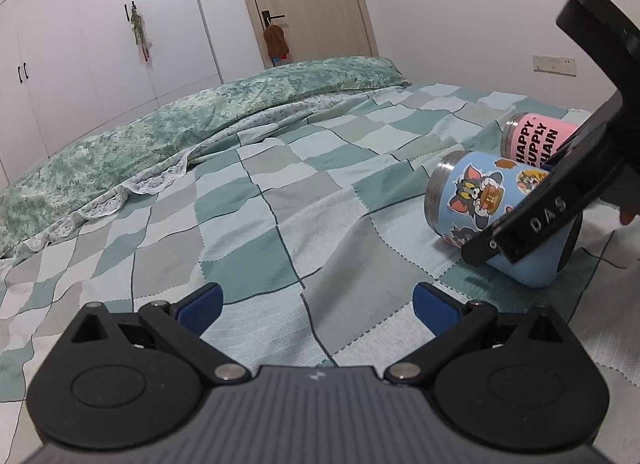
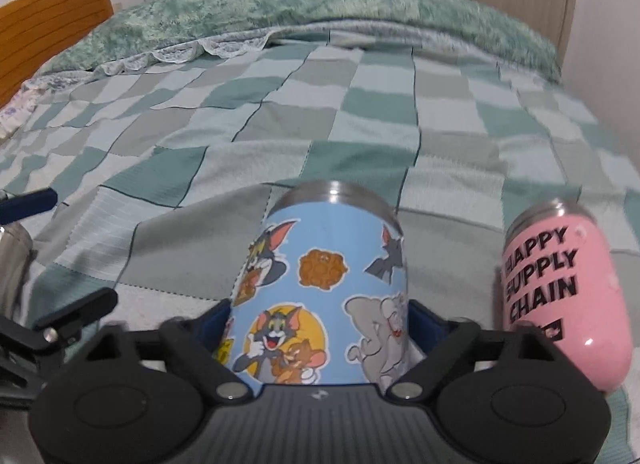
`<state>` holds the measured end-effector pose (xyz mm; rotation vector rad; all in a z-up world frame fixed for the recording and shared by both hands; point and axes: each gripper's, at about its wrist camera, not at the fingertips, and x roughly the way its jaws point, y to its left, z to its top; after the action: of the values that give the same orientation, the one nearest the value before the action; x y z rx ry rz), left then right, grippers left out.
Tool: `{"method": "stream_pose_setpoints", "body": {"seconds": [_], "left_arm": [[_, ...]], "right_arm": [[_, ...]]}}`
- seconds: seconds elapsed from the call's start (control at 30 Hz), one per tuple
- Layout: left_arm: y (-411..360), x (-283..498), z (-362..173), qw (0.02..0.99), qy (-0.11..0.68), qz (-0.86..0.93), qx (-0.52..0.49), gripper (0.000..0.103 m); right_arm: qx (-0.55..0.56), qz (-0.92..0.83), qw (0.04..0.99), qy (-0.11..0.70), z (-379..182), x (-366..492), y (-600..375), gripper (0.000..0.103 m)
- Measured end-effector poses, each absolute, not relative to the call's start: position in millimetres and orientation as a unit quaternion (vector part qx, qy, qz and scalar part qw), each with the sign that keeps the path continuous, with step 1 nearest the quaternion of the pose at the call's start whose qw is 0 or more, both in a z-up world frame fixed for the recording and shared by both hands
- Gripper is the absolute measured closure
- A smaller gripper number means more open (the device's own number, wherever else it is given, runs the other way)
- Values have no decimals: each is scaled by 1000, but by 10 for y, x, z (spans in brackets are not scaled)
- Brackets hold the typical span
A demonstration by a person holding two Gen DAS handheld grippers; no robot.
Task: Flip cup upright
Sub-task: 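Lift the blue sticker cup with the right tool and carry it toward the left tool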
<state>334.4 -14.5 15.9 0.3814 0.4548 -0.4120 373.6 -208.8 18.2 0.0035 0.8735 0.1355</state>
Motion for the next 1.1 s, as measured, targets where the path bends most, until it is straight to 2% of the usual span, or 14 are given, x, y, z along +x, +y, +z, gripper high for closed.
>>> {"method": "stream_pose_setpoints", "body": {"seconds": [0.43,0.8,1.1], "left_arm": [[-196,3101,294,935,206,-211,199,0],[0,2275,669,942,204,-196,180,0],[269,1533,729,942,223,-180,176,0]], "right_arm": [[11,68,910,409,281,3502,-2110,17],[43,95,919,380,716,2687,-1922,17],[68,113,912,388,681,1930,-1679,17]]}}
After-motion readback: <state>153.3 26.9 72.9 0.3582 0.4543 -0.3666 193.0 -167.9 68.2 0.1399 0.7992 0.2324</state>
